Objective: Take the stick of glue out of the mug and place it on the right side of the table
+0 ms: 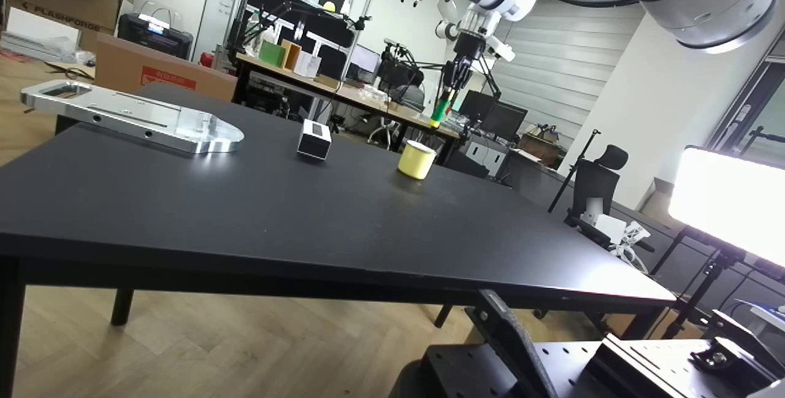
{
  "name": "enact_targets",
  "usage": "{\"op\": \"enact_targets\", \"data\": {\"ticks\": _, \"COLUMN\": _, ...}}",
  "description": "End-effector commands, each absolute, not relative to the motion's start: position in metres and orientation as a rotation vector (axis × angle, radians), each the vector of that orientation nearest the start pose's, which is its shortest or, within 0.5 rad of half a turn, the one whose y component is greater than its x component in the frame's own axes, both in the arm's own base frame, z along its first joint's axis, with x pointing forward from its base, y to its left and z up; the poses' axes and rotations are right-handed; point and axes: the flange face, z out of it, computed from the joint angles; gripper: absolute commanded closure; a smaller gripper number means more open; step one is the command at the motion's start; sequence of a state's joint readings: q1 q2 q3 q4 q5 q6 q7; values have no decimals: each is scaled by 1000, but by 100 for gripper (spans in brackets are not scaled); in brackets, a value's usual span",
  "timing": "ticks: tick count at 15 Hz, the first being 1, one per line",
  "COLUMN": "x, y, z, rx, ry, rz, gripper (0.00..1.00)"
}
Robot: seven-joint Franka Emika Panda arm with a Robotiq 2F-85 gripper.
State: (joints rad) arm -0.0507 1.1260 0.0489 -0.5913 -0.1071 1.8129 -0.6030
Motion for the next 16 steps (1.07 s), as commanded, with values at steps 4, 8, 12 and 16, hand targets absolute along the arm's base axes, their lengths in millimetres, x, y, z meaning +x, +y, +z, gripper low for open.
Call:
{"op": "enact_targets", "data": {"ticks": 4, "x": 796, "y": -73, "z": 380, "rx": -3201, "ry": -911, "rz": -95, "gripper": 91}}
{"op": "enact_targets", "data": {"ticks": 8, "x": 781, "y": -141, "z": 401, "rx": -3295, "ry": -749, "rz": -118, "gripper": 91}}
{"op": "enact_targets", "data": {"ticks": 12, "x": 753, "y": -237, "z": 413, "rx": -3371, "ry": -541, "rz": -137, "gripper": 91}}
{"op": "enact_targets", "data": {"ticks": 16, "x": 713, "y": -340, "z": 394, "rx": -3404, "ry": -291, "rz": -135, "gripper": 91}}
